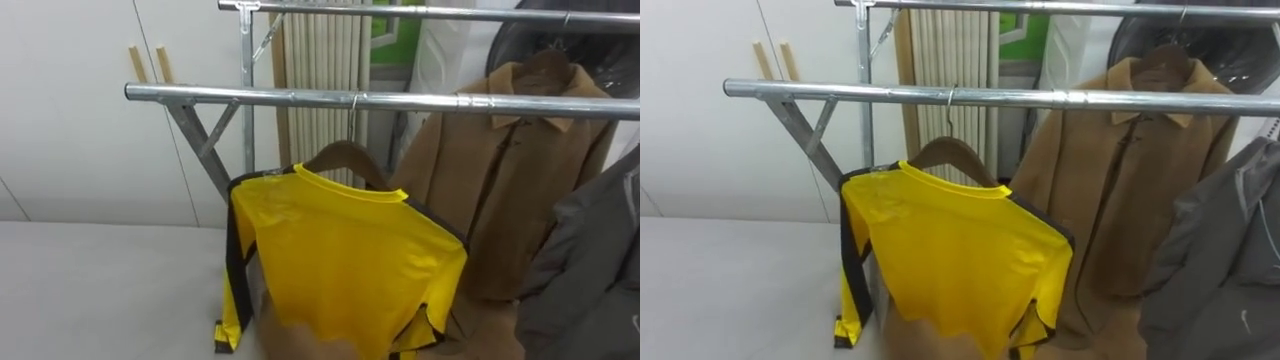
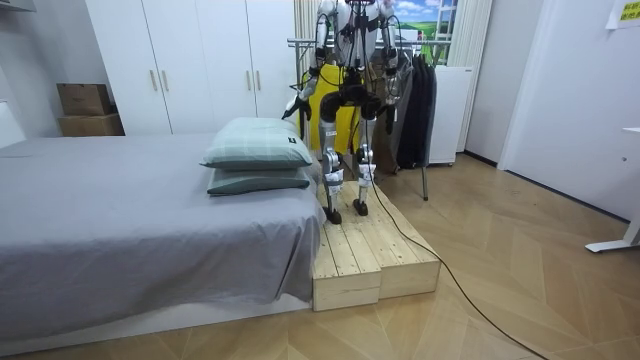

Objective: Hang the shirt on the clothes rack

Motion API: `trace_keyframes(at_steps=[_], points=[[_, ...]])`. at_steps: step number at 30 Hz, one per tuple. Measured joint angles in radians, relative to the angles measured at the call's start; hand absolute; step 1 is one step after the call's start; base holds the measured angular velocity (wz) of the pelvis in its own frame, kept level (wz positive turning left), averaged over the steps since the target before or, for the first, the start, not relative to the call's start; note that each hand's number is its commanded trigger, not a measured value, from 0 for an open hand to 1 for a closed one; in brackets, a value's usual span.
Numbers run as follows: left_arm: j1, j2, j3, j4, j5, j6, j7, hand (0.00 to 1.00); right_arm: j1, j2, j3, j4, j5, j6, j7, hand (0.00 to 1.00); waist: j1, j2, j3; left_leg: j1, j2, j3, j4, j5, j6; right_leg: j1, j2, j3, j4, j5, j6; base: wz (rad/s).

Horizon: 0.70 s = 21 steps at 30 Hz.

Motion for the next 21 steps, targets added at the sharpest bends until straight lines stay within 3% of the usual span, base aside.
trace_keyframes(at_steps=[3,7,10,12,13,18,21], points=[[-0.001,-0.001,-0.003,0.000,0.018,-0.001,-0.004,0.00,-0.010,-0.009,0.026,0.000,-0.017,0.000,0.001,0.00,0.011,0.004,0.0014,-0.013,0.000,-0.008,0.015,0.000,0.000,-0.001,-0.004,-0.011,0.000,-0.002,-0.001,0.15],[0.001,-0.001,-0.028,-0.001,0.032,0.001,-0.017,0.00,-0.031,-0.020,0.065,0.002,-0.029,0.002,0.000,0.00,0.013,0.012,-0.0006,-0.060,0.001,-0.049,0.034,0.000,-0.001,-0.013,-0.011,-0.058,0.001,-0.010,-0.004,0.39],[0.028,-0.003,-0.033,-0.001,0.070,0.002,-0.018,0.00,-0.043,-0.023,0.076,0.006,-0.036,0.002,-0.002,0.00,0.011,0.024,-0.0013,-0.092,0.004,-0.063,0.048,0.002,-0.005,-0.013,-0.013,-0.096,0.000,-0.010,-0.010,0.32],[0.029,-0.006,-0.038,-0.002,0.080,0.006,-0.022,0.00,-0.043,-0.030,0.076,0.006,-0.036,0.002,-0.017,0.00,0.005,0.030,-0.0021,-0.126,0.006,-0.050,0.064,0.006,-0.010,-0.014,-0.020,-0.146,-0.004,-0.014,-0.014,0.61],[0.029,-0.007,-0.044,-0.003,0.079,0.009,-0.023,0.00,-0.043,-0.032,0.075,0.009,-0.036,0.002,-0.021,0.00,-0.001,0.032,-0.0026,-0.137,0.008,-0.036,0.071,0.007,-0.011,-0.013,-0.022,-0.164,-0.008,-0.014,-0.014,0.81],[0.024,-0.014,-0.102,-0.005,0.078,0.020,-0.033,0.00,-0.046,-0.035,0.079,0.034,-0.004,0.000,-0.053,0.00,-0.019,0.026,0.0057,-0.187,0.053,0.234,0.122,0.036,0.003,0.018,-0.049,-0.311,-0.033,-0.038,-0.012,0.84],[0.017,-0.015,-0.101,-0.008,0.077,0.022,-0.055,0.00,-0.043,-0.036,0.078,0.037,-0.003,0.001,-0.068,0.00,-0.019,0.025,0.0039,-0.200,0.054,0.257,0.138,0.041,0.002,0.032,-0.056,-0.386,-0.029,-0.057,-0.010,0.76]])
